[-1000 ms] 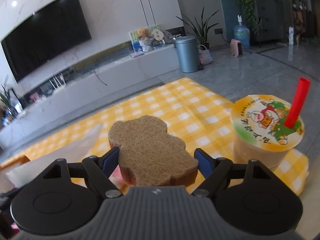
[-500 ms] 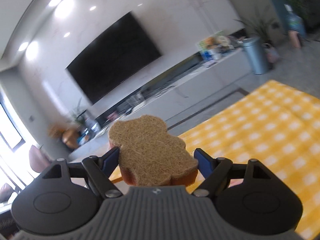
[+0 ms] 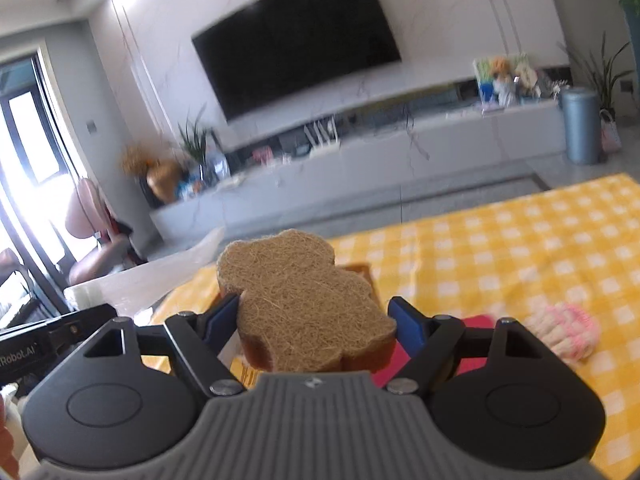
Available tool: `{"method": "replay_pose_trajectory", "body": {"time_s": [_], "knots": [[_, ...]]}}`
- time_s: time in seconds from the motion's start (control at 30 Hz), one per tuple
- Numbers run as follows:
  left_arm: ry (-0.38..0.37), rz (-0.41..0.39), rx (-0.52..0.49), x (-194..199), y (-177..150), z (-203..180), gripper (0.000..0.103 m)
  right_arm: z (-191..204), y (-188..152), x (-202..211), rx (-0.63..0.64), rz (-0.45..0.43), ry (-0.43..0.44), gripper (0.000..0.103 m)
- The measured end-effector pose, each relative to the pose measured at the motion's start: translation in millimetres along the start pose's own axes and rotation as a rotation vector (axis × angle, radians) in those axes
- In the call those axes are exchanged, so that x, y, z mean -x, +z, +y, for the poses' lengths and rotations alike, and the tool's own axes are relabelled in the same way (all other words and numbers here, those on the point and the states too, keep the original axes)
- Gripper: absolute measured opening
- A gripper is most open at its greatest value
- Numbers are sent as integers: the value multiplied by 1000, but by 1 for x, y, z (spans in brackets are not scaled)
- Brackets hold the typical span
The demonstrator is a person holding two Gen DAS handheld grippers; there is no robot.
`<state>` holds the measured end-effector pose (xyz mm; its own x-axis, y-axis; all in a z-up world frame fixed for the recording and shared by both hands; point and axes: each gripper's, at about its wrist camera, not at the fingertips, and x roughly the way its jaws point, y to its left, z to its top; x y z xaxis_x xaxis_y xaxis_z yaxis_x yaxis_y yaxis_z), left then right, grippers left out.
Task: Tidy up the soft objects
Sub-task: 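Lower the sponge and mesh bag into the box and open both tools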
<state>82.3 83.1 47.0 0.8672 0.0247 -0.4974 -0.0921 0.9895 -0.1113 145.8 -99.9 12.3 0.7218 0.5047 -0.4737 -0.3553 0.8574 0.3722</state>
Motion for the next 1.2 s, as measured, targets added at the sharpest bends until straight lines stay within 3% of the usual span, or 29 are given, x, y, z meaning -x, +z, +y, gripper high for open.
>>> {"method": "replay_pose_trajectory", "body": {"time_s": [0.1, 0.27, 0.37, 0.43, 0.47, 0.5, 0.6, 0.7, 0.8, 1.0, 1.1, 1.17, 1.2], "knots": [[15, 21, -50, -18, -5, 15, 4, 21, -3, -36, 91, 74, -84, 79], [55, 65, -37, -31, -18, 30, 4, 40, -11, -93, 217, 138, -210, 79], [41, 77, 12, -29, -18, 43, 4, 44, -17, -116, 301, 190, -272, 81], [13, 61, 43, -25, -21, 51, 4, 49, -22, -121, 400, 208, -286, 86], [2, 56, 47, -25, -22, 52, 5, 50, -26, -120, 432, 205, -288, 96], [-5, 48, 42, -27, -23, 52, 5, 50, -29, -116, 463, 196, -292, 100], [-17, 54, -10, -39, -25, 43, 5, 47, -37, -96, 515, 137, -315, 100], [-14, 123, -35, -59, -30, 38, 5, 40, -35, -72, 494, 50, -279, 100], [61, 197, -69, -71, -38, 32, 5, 28, -32, -53, 421, -19, -203, 100], [154, 221, -176, -76, -50, 21, 10, 15, -24, -53, 301, -33, -144, 100], [167, 203, -192, -75, -53, 18, 21, 12, -24, -57, 248, -15, -119, 100], [188, 182, -216, -73, -57, 15, 37, 10, -24, -60, 235, -5, -129, 100], [199, 172, -225, -74, -57, 14, 38, 9, -24, -60, 234, 3, -137, 100]]}}
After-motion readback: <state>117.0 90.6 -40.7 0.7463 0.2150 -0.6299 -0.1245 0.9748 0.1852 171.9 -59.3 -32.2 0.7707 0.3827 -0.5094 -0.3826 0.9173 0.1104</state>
